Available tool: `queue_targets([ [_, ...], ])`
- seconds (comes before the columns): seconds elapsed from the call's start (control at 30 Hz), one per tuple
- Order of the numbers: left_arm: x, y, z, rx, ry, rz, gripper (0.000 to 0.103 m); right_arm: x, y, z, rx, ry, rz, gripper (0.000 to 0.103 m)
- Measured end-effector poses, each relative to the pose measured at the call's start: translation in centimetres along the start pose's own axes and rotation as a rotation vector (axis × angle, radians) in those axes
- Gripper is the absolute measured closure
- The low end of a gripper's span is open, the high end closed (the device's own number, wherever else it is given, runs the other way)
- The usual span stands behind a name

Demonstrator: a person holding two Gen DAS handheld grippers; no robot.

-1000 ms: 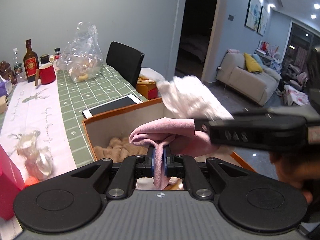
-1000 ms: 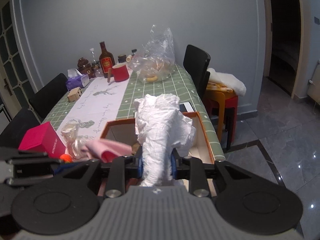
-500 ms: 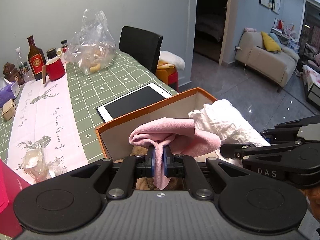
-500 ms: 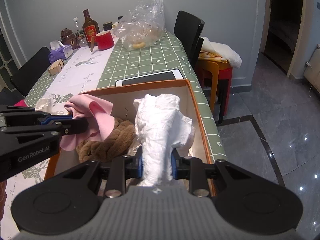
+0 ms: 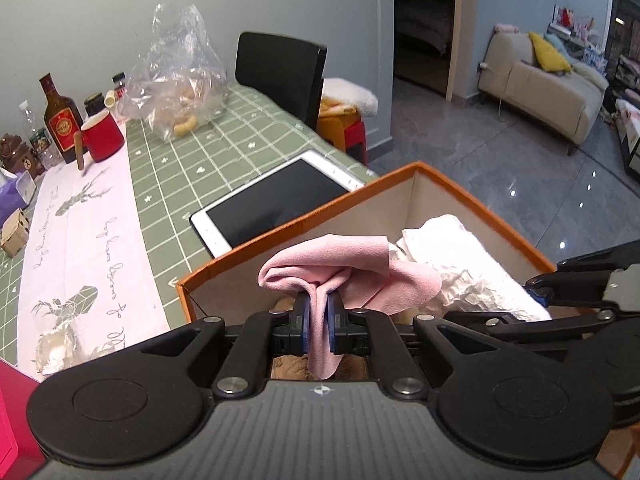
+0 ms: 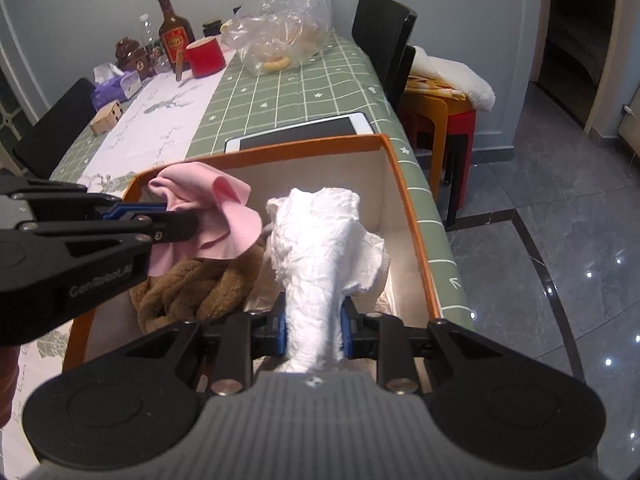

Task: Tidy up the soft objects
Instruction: 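Open the left tool to drop the pink cloth while the right tool releases the white paper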

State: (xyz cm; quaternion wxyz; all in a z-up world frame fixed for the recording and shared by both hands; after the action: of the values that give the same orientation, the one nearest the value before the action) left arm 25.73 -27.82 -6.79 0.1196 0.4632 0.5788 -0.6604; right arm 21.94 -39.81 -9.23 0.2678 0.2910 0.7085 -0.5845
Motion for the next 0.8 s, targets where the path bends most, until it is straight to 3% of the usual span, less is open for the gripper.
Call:
queue_targets([
  [0.3,1.1,1.8,-0.5,-0.039,0.016,-0.072,0.093,0.5,2.4,-0.6,0.021,-0.045,-0.059,0.08],
  [0.57,1.7,2.4,0.2,-0.018,0.015,-0.115,0.091,1.8,4.0,-0.9,0.034,-0.087,-0.121,0.08],
  [0.67,1.7,2.3,0.4,-0.014,0.017,-0.114,0.084,1.9,3.9,-0.9,0.031,-0.088,-0.12,0.078],
  [0.8,1.3,1.6,0.4,-0.007,0.011,-0.1,0.065,1.8,3.9,-1.1,0.038,-0.105,-0.111,0.075],
])
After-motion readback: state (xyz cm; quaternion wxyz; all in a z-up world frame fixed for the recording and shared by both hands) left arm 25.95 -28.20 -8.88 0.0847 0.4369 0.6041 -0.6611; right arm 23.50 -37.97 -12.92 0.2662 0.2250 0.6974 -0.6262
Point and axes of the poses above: each gripper's, at about its wrist camera, not at the fingertips, and y roughly the way its jaws point, z to its right, x to its underside, the point moved 7 cm from there along y, roughly the way its jaws point, and after that the axes turned 10 degrees about z, right-handed, at the moved point
